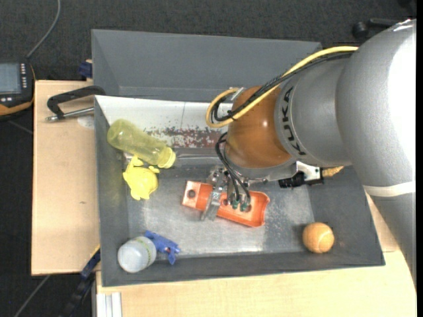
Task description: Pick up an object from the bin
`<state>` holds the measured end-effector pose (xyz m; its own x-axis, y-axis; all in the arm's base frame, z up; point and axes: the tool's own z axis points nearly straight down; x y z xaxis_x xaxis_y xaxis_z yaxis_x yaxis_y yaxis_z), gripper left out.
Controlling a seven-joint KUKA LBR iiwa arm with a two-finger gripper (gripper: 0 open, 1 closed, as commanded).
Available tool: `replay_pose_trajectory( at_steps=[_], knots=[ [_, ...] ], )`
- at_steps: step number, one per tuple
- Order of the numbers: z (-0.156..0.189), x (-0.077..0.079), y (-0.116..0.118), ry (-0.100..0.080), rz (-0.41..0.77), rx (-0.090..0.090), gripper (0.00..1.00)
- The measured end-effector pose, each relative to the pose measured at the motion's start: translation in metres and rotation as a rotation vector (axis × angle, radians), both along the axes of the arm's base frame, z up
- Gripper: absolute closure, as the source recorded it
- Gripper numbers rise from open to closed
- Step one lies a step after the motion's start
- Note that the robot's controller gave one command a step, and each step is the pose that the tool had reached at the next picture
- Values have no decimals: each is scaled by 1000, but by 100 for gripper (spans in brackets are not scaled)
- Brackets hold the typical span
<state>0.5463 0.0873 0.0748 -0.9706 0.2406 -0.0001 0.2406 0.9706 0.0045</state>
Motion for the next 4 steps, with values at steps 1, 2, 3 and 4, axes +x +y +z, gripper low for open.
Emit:
replay_pose_trajectory(
  at_steps=[1, 2, 3, 4],
  knots=[
    [6, 11, -3, -3, 29, 0, 100],
    [3, 10, -3, -3, 28, 1, 100],
    [-2, 11, -6, -3, 21, 1, 100],
    [-3, 30, -7, -7, 43, 2, 100]
  ],
)
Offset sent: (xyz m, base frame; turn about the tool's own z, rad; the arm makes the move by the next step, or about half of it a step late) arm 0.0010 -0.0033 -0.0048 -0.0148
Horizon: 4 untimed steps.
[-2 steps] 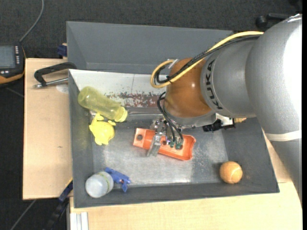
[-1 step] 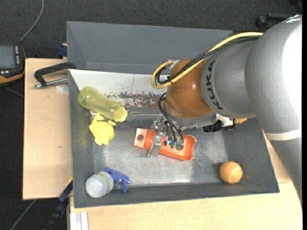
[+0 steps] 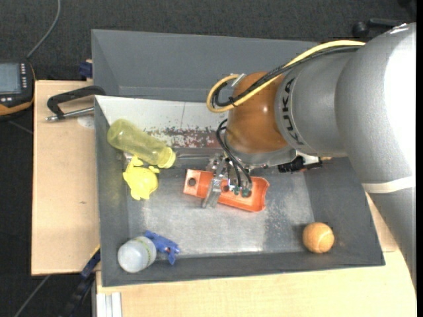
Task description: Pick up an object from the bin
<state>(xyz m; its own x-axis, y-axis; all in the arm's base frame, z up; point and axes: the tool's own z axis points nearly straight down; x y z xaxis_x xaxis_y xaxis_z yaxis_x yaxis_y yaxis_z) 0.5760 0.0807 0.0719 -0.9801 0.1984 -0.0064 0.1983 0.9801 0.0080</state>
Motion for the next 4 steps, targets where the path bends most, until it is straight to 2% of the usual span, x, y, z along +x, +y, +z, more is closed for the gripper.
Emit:
replay_pose_trajectory(
  at_steps=[1, 2, 4],
  knots=[
    [0, 8, -3, -2, -28, 2, 100],
    [0, 5, -4, -1, -39, 2, 100],
    [10, 11, -6, -5, -65, 3, 100]
  ],
)
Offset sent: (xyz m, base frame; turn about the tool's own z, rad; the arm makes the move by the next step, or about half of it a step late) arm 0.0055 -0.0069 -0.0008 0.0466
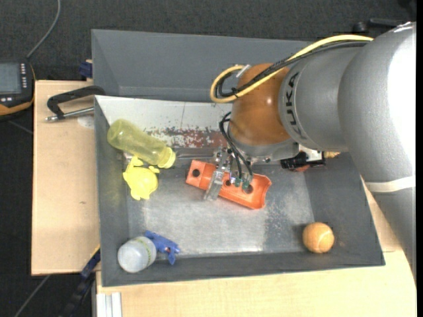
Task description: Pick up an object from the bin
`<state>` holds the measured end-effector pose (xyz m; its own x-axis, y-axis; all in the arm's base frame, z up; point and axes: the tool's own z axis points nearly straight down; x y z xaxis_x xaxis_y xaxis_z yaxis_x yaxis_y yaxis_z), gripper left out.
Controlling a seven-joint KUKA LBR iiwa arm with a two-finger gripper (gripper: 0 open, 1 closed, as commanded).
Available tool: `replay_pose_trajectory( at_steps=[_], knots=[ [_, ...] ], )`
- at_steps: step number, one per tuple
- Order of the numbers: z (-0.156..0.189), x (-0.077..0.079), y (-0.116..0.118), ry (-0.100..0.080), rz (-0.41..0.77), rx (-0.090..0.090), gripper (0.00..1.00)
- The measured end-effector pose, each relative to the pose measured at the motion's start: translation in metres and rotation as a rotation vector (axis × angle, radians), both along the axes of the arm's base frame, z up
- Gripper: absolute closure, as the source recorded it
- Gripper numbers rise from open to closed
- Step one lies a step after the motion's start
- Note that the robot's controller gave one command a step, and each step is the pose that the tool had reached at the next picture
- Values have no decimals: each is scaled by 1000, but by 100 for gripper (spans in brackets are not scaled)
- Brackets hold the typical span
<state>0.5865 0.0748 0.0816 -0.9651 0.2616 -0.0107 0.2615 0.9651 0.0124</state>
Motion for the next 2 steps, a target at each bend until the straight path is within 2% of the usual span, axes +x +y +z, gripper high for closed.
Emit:
replay_pose_trajectory(
  at_steps=[1, 2],
  knots=[
    [-11, 4, 1, 0, -62, 3, 100],
    [13, 0, -5, -2, -34, 1, 100]
  ],
)
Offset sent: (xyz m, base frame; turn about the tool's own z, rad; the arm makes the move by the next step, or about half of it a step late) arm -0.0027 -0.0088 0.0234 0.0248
